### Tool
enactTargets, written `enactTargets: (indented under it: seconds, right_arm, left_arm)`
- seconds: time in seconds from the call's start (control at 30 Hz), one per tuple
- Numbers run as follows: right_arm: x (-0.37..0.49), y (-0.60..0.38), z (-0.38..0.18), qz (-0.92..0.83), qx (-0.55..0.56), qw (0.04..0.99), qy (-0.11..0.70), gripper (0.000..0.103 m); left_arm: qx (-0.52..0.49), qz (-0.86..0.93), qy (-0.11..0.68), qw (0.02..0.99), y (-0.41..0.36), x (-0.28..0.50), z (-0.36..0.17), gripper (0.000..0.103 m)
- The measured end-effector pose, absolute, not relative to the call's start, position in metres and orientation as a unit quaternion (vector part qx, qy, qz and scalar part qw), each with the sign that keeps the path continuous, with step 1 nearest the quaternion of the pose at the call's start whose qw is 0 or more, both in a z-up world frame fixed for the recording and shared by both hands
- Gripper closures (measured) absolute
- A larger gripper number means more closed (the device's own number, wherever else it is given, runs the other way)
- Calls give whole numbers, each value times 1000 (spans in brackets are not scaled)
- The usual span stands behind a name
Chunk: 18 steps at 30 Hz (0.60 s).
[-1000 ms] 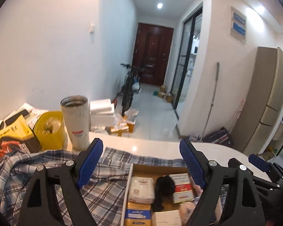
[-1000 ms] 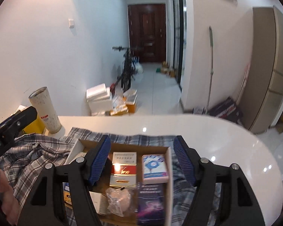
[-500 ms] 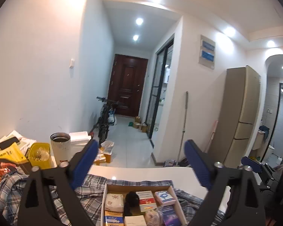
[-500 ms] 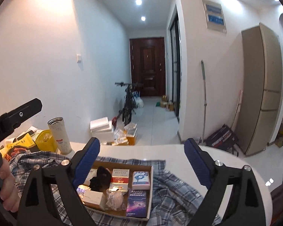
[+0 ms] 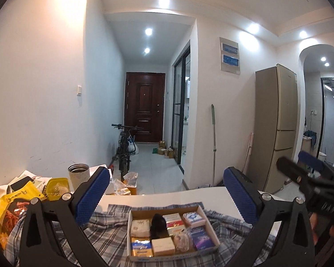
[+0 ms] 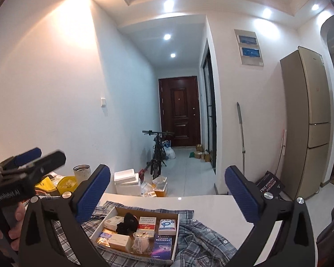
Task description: Organize objects
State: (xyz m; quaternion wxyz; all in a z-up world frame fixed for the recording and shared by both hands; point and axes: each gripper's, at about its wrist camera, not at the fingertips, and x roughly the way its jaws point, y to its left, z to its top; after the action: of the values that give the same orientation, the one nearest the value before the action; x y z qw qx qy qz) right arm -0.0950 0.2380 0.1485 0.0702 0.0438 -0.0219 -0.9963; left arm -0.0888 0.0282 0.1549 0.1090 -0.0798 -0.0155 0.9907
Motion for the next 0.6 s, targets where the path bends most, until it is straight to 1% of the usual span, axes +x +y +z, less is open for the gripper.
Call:
enactTargets:
  seconds: [0.17,0.33,0.47,0.6]
  right_arm:
    - [-77,242,141,-993,38,97,-48,0]
    - [-73,233,125,-989,53,138,-25,0]
    - [-67,230,106,-987,45,153,-27,0]
    - [-57,224,81,-989,20,146,4,0]
  left_arm:
    - [-106,986,-37,124,13,-62,138,0]
    - [-131,980,-57,140,3,-46,114,0]
    - [-128,981,-41,139,11,-43,94,0]
    - [-118,985,-27,124,16,-42,70,0]
